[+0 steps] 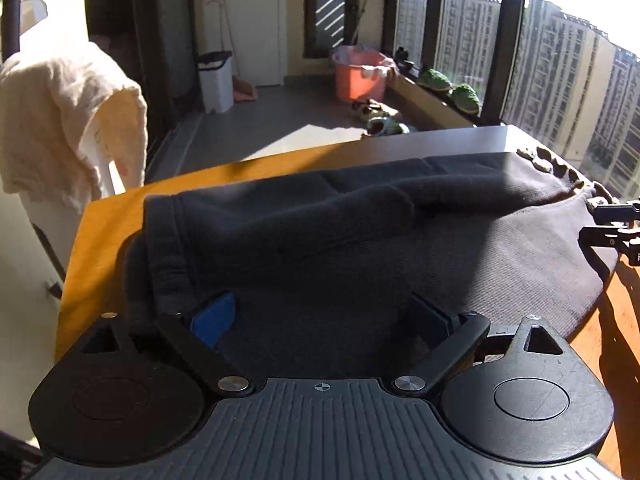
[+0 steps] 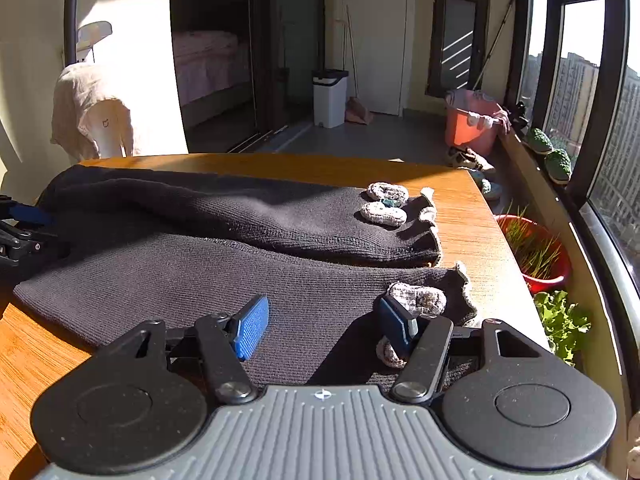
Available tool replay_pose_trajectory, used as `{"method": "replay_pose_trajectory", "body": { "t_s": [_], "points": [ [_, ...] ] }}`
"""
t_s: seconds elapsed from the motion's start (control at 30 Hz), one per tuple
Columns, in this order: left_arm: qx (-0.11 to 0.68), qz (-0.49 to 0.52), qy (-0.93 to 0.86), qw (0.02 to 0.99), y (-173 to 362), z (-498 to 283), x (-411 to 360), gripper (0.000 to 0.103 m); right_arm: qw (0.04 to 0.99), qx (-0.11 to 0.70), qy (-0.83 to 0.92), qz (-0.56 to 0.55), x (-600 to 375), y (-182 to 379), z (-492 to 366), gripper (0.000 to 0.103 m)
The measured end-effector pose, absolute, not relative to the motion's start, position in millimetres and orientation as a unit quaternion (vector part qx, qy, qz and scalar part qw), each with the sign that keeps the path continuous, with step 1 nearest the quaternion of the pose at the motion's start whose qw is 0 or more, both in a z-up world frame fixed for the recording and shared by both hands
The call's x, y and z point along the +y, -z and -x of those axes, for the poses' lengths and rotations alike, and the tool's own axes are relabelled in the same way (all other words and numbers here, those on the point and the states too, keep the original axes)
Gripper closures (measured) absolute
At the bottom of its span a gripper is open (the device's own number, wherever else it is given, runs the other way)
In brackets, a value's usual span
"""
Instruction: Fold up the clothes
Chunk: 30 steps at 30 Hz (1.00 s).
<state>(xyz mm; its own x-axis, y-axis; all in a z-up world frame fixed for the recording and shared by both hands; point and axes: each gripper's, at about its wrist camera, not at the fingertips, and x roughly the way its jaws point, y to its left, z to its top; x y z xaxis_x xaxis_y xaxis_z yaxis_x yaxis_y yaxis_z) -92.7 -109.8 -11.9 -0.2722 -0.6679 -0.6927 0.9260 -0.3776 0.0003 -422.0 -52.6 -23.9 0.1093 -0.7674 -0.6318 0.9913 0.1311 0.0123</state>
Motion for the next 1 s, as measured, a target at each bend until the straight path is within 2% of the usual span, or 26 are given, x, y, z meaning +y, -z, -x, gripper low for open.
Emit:
{"method": "replay_pose_trajectory", "body": {
  "t_s": [0.2, 0.33, 0.37, 0.4, 0.43, 0.47, 0.6, 0.73, 1.0],
  "points": [
    [0.204, -0.304, 0.771, 0.522, 13, 94, -108, 0.004, 0.712, 0.249, 0.619, -0.218, -53, 25, 426, 0.039],
    [0.181, -0.26, 0.762, 0.564, -1, 94, -59, 0.003, 0.712, 0.235, 0.626, -0.213, -33, 24, 422, 0.037],
    [0.177, -0.245, 0.762, 0.572, -6, 95, -45, 0.0, 0.716, 0.23, 0.624, -0.213, -26, 23, 421, 0.027],
    [0.174, -0.23, 0.762, 0.58, -10, 97, -31, 0.0, 0.719, 0.224, 0.622, -0.212, -17, 22, 416, 0.02],
    [0.182, -0.223, 0.76, 0.583, -12, 98, -19, 0.0, 0.721, 0.219, 0.623, -0.212, -6, 21, 413, 0.008],
    [0.192, -0.217, 0.757, 0.586, -14, 100, -8, 0.0, 0.722, 0.218, 0.622, -0.213, 3, 21, 411, 0.006],
    [0.224, -0.234, 0.737, 0.592, -5, 113, 15, 0.0, 0.72, 0.214, 0.622, -0.221, 29, 18, 400, 0.005],
    [0.257, -0.257, 0.707, 0.606, 11, 111, 28, 0.0, 0.708, 0.21, 0.627, -0.25, 43, 18, 392, 0.0],
    [0.238, -0.27, 0.686, 0.632, 14, 118, 58, 0.0, 0.661, 0.236, 0.656, -0.278, 50, 26, 379, 0.0]
  ]
}}
